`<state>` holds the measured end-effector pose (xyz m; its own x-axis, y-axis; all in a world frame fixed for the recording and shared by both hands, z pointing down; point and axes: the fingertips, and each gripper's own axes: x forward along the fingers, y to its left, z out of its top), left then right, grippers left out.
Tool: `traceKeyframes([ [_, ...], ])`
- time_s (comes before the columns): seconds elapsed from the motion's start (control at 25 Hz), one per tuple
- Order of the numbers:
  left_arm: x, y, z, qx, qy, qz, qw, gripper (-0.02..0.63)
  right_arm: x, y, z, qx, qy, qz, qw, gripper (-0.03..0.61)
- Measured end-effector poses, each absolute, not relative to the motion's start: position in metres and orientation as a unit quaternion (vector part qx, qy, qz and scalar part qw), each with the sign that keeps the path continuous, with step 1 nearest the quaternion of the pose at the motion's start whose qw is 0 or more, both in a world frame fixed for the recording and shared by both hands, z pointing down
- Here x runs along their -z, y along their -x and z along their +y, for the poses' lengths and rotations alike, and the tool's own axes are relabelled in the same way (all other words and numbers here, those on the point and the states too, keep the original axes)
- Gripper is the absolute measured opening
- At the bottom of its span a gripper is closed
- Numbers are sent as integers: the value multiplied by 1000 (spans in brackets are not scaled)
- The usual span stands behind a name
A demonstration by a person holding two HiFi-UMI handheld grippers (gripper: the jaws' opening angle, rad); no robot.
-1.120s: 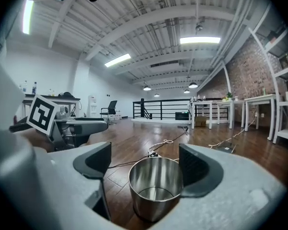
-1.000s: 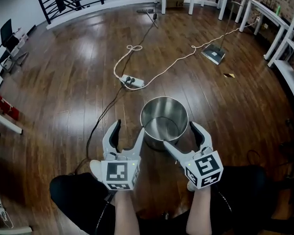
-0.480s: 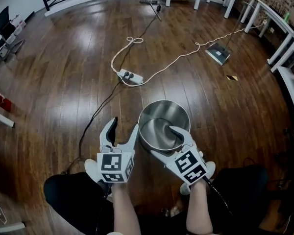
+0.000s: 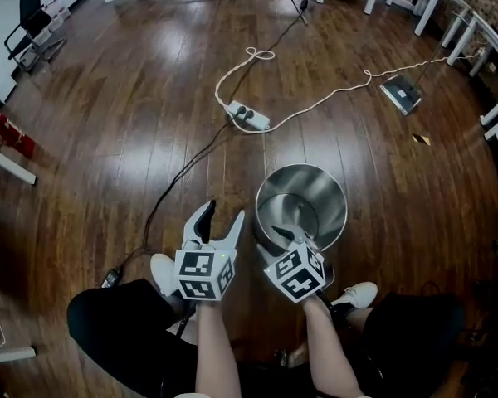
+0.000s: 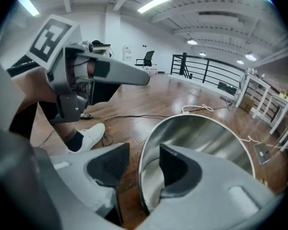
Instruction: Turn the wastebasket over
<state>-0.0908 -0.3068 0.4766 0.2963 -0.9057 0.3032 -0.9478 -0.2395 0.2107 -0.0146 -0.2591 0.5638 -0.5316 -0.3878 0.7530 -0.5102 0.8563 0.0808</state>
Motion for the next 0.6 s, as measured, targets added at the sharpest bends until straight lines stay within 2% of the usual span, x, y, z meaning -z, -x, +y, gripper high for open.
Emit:
traceKeyframes([
  [0.12, -478, 92, -304, -53, -781, -594, 185, 287, -571, 19, -261, -36, -262, -863, 430, 61],
  [0.36, -484, 98, -289, -76, -776, -598, 184, 287, -558, 11, -263, -19, -270, -875, 400, 41],
  [0.6, -476, 98, -287, -53, -775, -603, 183, 287, -504, -20, -281, -52, -324, -904, 274, 40],
])
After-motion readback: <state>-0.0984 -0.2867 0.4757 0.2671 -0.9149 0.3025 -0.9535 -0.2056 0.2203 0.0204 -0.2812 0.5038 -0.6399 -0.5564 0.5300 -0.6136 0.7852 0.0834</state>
